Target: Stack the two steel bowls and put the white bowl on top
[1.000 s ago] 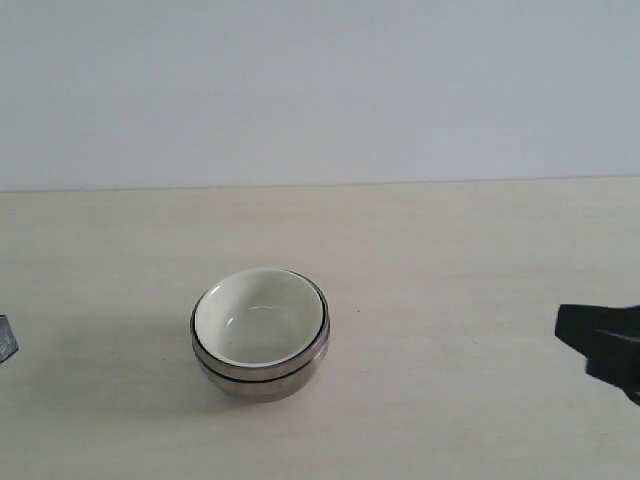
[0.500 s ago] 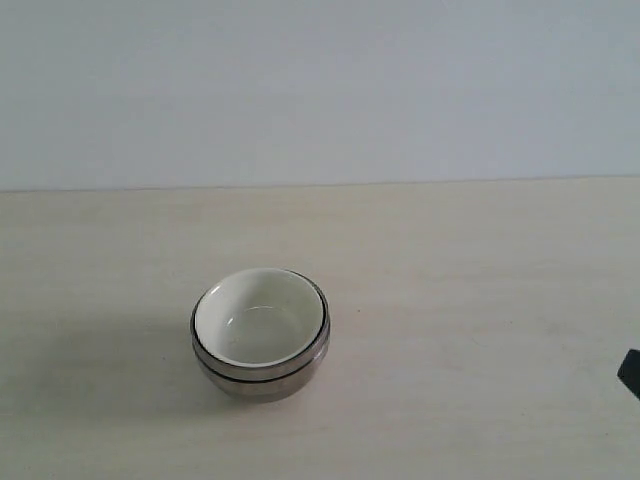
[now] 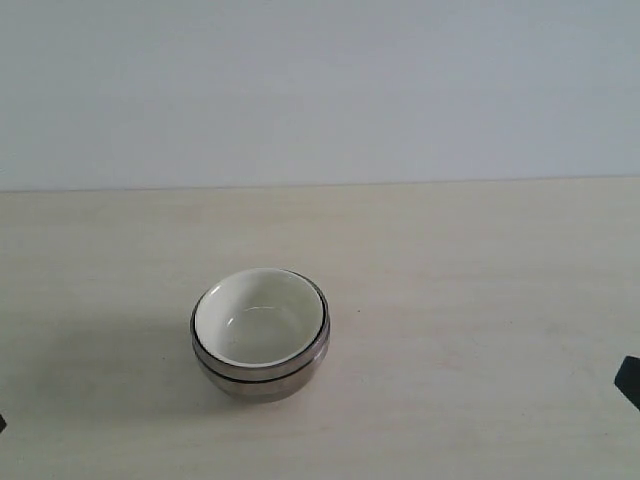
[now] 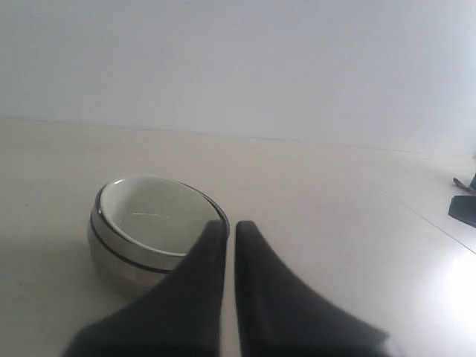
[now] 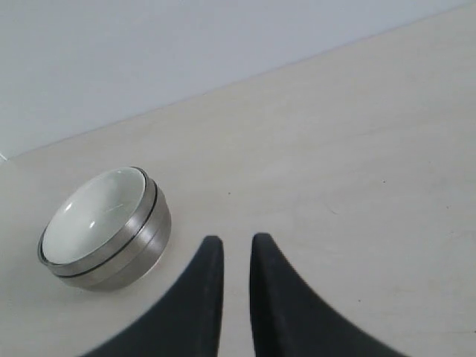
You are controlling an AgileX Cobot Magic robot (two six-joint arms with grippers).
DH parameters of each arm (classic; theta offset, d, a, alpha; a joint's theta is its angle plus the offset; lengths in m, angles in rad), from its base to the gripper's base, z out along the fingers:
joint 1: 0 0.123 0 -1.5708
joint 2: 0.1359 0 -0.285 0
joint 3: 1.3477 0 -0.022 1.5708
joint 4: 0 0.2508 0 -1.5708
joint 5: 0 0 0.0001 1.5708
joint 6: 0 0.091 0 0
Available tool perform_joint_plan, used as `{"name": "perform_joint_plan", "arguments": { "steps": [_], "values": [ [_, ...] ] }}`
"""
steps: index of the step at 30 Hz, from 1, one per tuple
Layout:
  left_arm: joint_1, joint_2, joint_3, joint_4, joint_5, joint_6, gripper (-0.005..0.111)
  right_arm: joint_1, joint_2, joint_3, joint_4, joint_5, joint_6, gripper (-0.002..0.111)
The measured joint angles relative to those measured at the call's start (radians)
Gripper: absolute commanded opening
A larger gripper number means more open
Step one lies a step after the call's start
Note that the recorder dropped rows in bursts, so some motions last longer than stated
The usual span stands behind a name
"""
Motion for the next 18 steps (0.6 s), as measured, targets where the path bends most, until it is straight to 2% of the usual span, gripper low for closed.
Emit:
{"name": "perform_joint_plan", "arguments": {
  "steps": [13, 18],
  "values": [
    [0.000, -0.002, 0.000, 0.000, 0.000, 0.002, 0.004, 0.000, 0.000, 0.000, 0.000, 0.006, 0.000, 0.009],
    [0.022, -0.084, 0.000, 0.000, -0.032, 0.042, 0.004, 0.000, 0.000, 0.000, 0.000, 0.006, 0.000, 0.009]
  ]
}}
